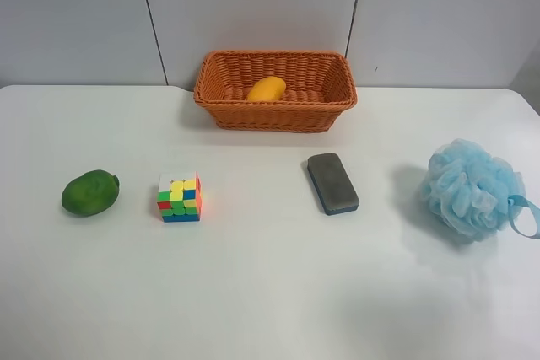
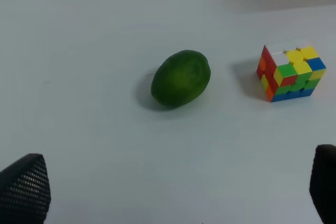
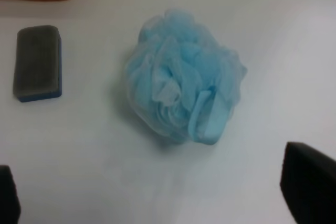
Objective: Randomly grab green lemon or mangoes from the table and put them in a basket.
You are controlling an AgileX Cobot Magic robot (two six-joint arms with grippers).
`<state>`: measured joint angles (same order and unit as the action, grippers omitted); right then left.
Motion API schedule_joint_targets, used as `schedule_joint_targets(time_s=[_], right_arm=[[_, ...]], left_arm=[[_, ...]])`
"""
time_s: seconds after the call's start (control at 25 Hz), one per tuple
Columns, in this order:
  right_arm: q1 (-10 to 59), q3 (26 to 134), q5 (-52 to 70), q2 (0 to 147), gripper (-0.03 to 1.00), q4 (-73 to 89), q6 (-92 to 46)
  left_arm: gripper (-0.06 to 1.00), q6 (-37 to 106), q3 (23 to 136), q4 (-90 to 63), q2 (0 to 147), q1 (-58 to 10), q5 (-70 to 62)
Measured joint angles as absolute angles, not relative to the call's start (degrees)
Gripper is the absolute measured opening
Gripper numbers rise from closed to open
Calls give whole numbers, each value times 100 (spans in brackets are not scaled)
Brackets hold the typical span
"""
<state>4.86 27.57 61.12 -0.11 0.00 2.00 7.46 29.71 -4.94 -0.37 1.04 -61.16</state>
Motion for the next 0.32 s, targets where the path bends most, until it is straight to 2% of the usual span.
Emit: schedule_joint_targets(time_s=[0.32], right_arm=[[486, 2757, 6112, -11, 99, 0, 200]], left_arm=[[99, 746, 2971, -494, -37, 104, -6116]])
